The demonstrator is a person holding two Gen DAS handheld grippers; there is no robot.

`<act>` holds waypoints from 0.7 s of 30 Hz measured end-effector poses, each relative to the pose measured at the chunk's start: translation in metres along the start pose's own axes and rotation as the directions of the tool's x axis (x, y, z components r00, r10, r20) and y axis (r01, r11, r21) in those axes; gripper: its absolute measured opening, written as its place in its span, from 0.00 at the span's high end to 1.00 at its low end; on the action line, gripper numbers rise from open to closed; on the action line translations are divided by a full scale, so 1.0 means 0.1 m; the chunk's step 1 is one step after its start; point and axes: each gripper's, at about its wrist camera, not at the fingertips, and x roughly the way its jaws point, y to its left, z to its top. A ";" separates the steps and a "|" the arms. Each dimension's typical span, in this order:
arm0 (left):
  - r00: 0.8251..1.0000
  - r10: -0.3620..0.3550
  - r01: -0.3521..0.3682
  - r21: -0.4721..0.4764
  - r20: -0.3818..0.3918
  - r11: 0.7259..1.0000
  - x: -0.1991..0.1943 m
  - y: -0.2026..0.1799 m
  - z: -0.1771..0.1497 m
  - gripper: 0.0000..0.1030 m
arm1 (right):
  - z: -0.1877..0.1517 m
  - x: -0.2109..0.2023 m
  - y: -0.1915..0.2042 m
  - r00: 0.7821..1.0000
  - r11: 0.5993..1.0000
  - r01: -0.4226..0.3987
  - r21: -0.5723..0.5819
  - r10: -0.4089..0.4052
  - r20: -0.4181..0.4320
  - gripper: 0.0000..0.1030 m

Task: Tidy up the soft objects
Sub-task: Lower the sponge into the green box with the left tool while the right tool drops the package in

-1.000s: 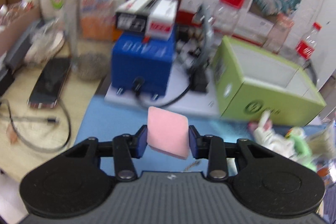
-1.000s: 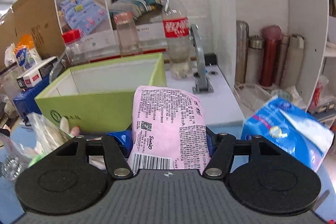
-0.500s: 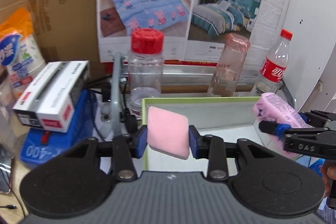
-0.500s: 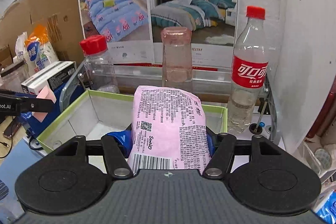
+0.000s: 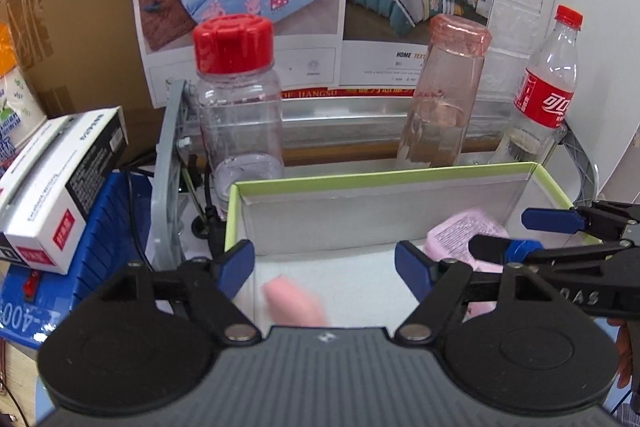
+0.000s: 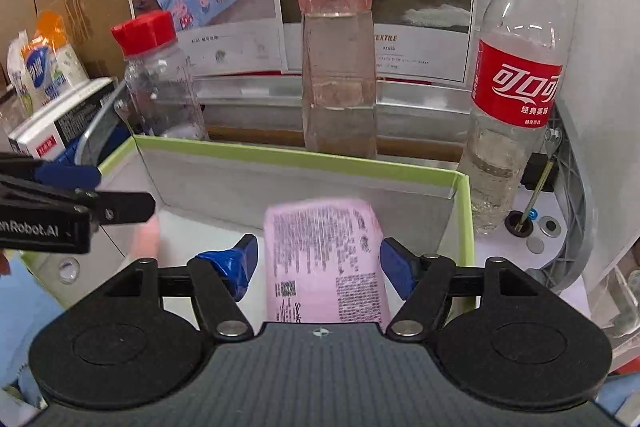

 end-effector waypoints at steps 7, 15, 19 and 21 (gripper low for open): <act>0.998 0.028 -0.029 0.006 0.057 1.000 -0.47 0.08 -0.14 0.24 | -0.05 -0.57 0.05 0.988 0.998 -0.026 0.066 0.015 0.151 0.45; 0.992 0.069 -0.063 -0.055 0.109 0.996 -1.28 0.38 -0.81 0.12 | -0.78 -1.59 0.22 0.969 0.992 0.016 0.127 -0.047 0.245 0.44; 0.984 0.136 -0.125 -0.102 0.113 0.987 -1.59 0.55 -1.25 0.00 | -1.26 -1.92 0.24 0.952 0.974 0.040 0.221 -0.105 0.288 0.44; 0.981 0.172 -0.160 -0.123 0.094 0.979 -1.69 0.63 -1.44 0.01 | -1.49 -2.03 0.22 0.943 0.957 0.041 0.289 -0.133 0.304 0.44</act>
